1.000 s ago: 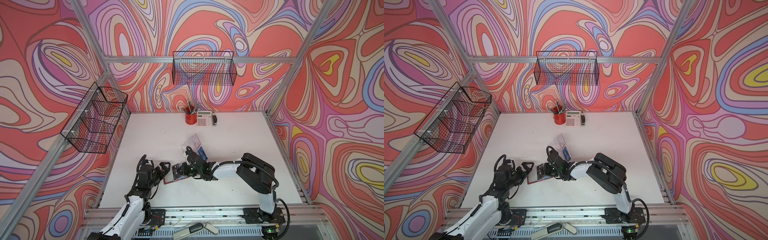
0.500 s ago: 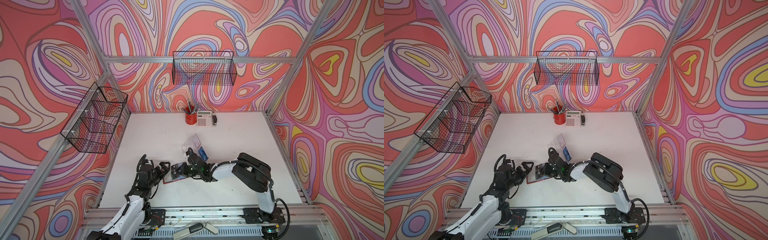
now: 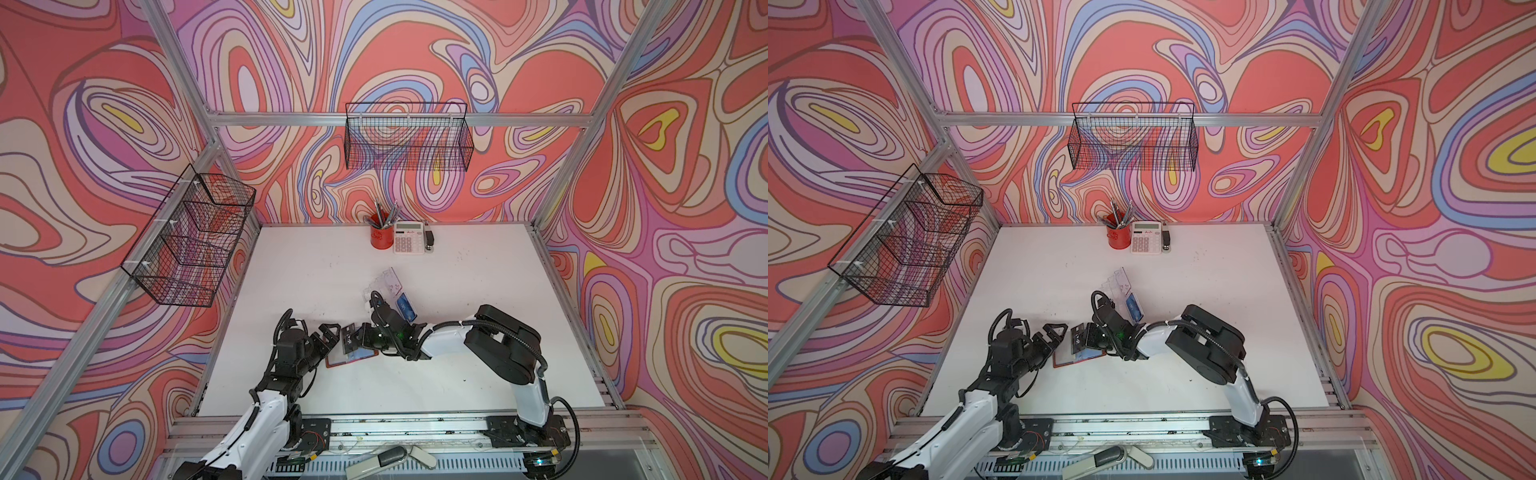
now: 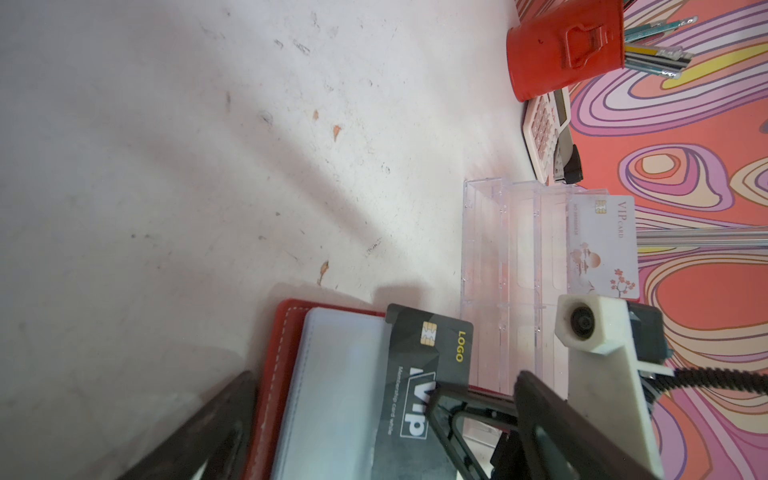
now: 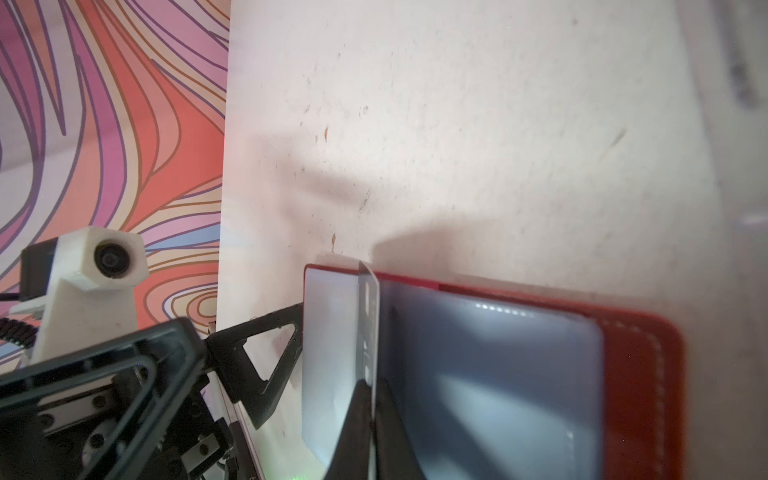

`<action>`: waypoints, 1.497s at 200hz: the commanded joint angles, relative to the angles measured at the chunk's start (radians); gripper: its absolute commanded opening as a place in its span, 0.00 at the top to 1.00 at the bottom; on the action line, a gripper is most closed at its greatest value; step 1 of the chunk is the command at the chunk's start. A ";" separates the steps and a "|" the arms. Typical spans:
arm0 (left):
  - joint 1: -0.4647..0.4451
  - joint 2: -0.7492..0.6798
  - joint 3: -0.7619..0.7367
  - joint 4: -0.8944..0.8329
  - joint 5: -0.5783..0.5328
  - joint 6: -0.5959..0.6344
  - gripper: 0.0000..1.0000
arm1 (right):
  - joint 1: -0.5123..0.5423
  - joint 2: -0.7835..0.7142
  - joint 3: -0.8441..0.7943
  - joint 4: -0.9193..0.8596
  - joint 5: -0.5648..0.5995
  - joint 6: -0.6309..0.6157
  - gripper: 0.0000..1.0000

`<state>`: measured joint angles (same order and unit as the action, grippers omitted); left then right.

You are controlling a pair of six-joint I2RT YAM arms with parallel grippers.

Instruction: Put the credit cards into the card holder

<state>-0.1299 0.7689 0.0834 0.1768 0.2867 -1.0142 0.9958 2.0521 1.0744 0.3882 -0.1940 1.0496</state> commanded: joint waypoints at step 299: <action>-0.001 -0.023 0.002 -0.013 0.009 -0.005 0.02 | 0.057 -0.065 0.061 -0.430 0.278 -0.066 0.63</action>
<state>-0.1299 0.7525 0.0834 0.1677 0.2878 -1.0145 1.0451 2.0056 1.1458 0.0914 -0.0174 1.0035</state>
